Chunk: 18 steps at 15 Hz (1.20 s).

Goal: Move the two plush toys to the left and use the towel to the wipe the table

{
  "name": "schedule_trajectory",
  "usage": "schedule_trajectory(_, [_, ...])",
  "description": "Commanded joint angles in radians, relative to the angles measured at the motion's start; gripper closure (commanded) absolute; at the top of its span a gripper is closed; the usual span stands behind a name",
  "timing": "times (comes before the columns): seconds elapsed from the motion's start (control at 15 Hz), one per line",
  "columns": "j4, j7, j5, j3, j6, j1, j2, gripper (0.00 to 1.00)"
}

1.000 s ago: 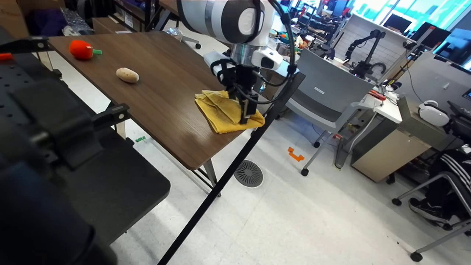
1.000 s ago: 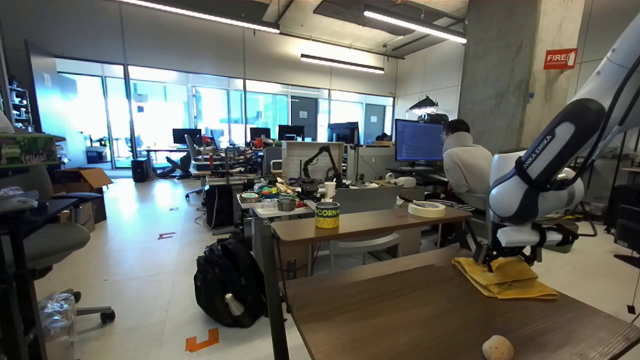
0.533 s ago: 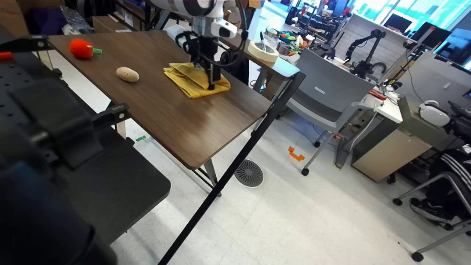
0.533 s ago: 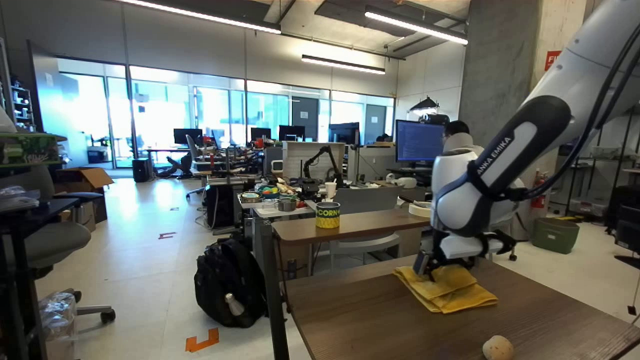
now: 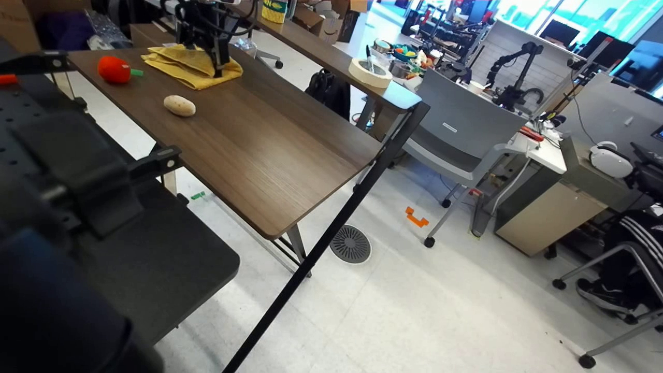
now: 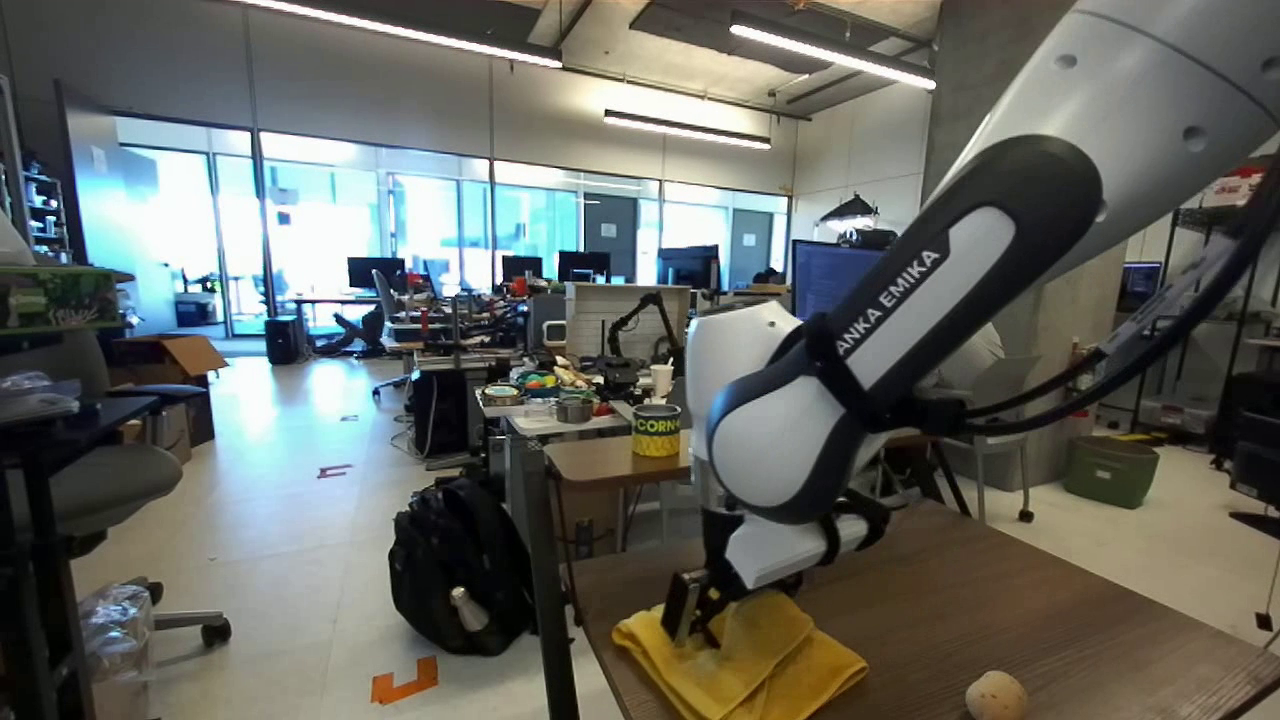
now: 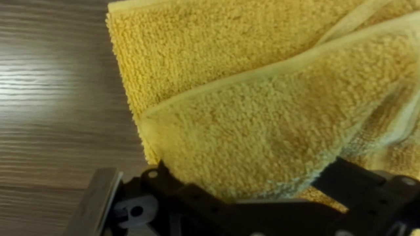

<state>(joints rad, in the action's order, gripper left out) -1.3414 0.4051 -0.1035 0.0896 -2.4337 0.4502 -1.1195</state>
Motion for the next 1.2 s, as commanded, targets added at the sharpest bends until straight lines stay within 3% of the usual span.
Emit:
schedule_trajectory(0.0, [0.088,-0.051,-0.023,-0.05,0.09,0.011,-0.048,0.0])
schedule_trajectory(0.13, [0.12,-0.011,-0.065,0.007,0.099,0.025,-0.064,0.0])
schedule_trajectory(0.53, [0.069,0.102,-0.049,0.139,0.082,-0.116,-0.049,0.0])
schedule_trajectory(0.8, [0.013,0.032,-0.019,0.128,0.107,-0.287,-0.046,0.0])
schedule_trajectory(0.93, [-0.027,-0.031,-0.03,0.105,0.103,-0.318,-0.009,0.0])
schedule_trajectory(1.13, [-0.11,-0.105,-0.044,0.064,0.045,-0.312,0.044,0.0])
